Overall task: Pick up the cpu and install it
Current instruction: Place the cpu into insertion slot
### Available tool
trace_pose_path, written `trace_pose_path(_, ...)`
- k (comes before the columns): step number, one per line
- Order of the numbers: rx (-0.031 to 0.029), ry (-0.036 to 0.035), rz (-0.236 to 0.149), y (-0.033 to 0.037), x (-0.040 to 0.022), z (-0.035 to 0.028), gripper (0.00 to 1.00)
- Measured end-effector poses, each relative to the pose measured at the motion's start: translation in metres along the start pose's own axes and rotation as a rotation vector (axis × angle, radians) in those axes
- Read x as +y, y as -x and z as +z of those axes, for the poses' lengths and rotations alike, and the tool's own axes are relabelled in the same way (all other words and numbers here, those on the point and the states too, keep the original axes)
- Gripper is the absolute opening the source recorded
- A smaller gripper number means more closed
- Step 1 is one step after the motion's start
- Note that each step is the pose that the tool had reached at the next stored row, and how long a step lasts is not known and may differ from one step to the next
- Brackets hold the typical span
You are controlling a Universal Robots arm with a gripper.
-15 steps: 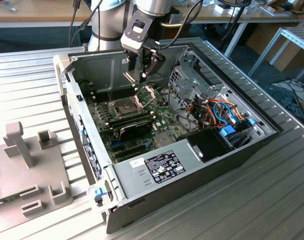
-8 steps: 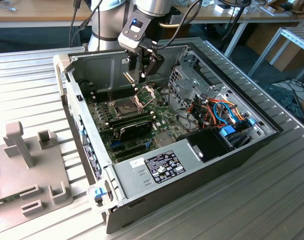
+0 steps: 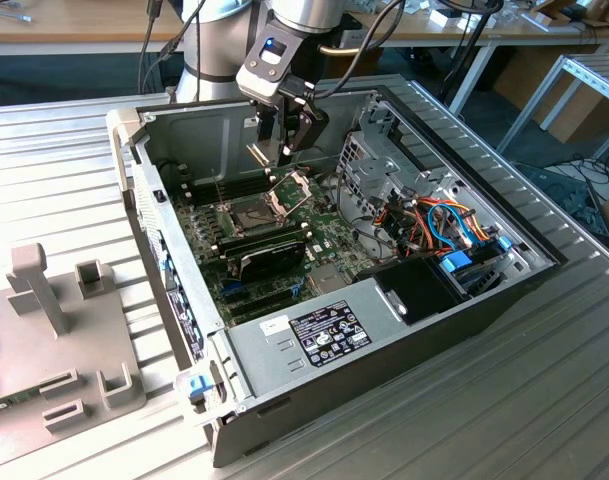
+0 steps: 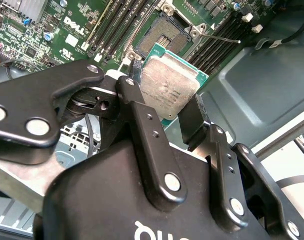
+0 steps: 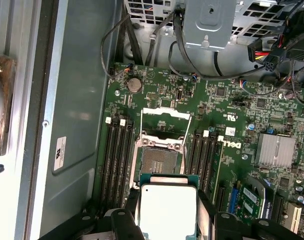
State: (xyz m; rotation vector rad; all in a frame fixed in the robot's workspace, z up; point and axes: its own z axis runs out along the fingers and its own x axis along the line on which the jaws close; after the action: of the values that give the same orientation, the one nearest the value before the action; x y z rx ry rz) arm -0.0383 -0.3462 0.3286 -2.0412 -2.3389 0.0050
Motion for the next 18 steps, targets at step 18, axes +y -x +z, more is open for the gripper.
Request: trace_pose_path(18,0.003,0.0029,0.115,-0.0015,0.0005,0.0107,0.55)
